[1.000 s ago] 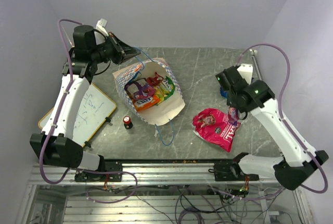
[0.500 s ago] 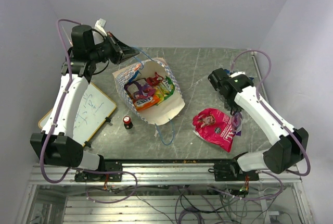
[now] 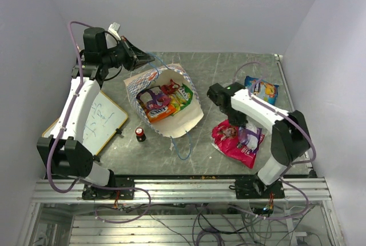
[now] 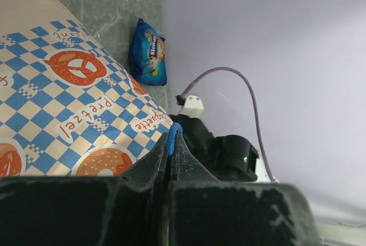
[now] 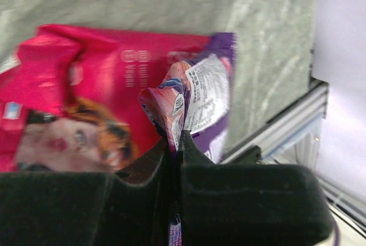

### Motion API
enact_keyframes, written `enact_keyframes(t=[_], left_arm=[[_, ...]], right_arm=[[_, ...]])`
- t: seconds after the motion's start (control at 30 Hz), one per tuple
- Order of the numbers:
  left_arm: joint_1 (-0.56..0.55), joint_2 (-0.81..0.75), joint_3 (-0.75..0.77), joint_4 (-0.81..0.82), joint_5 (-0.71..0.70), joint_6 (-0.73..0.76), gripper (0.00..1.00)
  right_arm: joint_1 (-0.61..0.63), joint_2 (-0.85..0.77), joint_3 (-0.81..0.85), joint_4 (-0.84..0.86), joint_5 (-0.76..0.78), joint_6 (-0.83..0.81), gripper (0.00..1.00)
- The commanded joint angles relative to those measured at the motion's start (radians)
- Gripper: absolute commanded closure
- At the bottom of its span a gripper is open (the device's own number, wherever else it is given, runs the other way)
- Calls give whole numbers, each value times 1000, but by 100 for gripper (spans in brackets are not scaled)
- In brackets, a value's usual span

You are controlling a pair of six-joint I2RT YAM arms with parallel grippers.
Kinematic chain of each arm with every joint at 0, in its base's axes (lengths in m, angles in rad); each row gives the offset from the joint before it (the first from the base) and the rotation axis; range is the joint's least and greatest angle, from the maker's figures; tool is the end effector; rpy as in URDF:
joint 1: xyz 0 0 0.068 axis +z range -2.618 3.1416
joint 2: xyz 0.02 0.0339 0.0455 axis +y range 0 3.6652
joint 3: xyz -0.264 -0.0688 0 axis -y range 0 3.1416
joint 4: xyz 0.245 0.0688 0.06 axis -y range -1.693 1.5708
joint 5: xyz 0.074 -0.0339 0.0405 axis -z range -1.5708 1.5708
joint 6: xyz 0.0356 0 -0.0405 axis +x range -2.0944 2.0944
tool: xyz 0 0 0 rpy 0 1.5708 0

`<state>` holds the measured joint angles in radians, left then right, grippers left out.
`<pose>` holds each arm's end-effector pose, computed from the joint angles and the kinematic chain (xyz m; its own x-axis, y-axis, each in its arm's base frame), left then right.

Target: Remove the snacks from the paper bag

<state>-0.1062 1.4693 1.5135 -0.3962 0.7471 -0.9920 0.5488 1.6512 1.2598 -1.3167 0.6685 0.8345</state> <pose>0.3249 -0.0590 0.4124 -0.7836 -0.5341 -0.3174 0.1025 0.3927 -0.9139 0.2475 0.1255 0.2377 -0.9245 0.1163 -0.3630 0.3027 0.8028 -0.5137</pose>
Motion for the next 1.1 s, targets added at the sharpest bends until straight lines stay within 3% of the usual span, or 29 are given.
enact_keyframes(t=[0.0, 0.1, 0.2, 0.4, 0.53, 0.67, 0.77, 0.93, 1.07], left_arm=[[11, -2, 41, 18, 20, 9, 93], [11, -6, 35, 13, 17, 10, 93], [11, -9, 34, 7, 17, 12, 93], [13, -25, 30, 0, 15, 15, 93], [13, -34, 28, -1, 14, 16, 93], [13, -50, 11, 12, 11, 8, 93], [13, -64, -7, 21, 7, 1, 93], [13, -92, -36, 40, 5, -26, 93], [13, -109, -34, 13, -5, -21, 93]], right_arm=[[58, 61, -22, 151, -97, 56, 100], [51, 108, -47, 264, -127, 33, 98], [44, 129, -76, 349, -178, 27, 85], [19, 38, -206, 540, -235, 1, 77], [16, -87, -133, 477, -238, -41, 57], [16, -249, -70, 361, -261, -50, 28], [16, -363, -86, 382, -331, -148, 19], [16, -545, -155, 639, -546, -466, 14], [27, -543, -153, 905, -798, -671, 20]])
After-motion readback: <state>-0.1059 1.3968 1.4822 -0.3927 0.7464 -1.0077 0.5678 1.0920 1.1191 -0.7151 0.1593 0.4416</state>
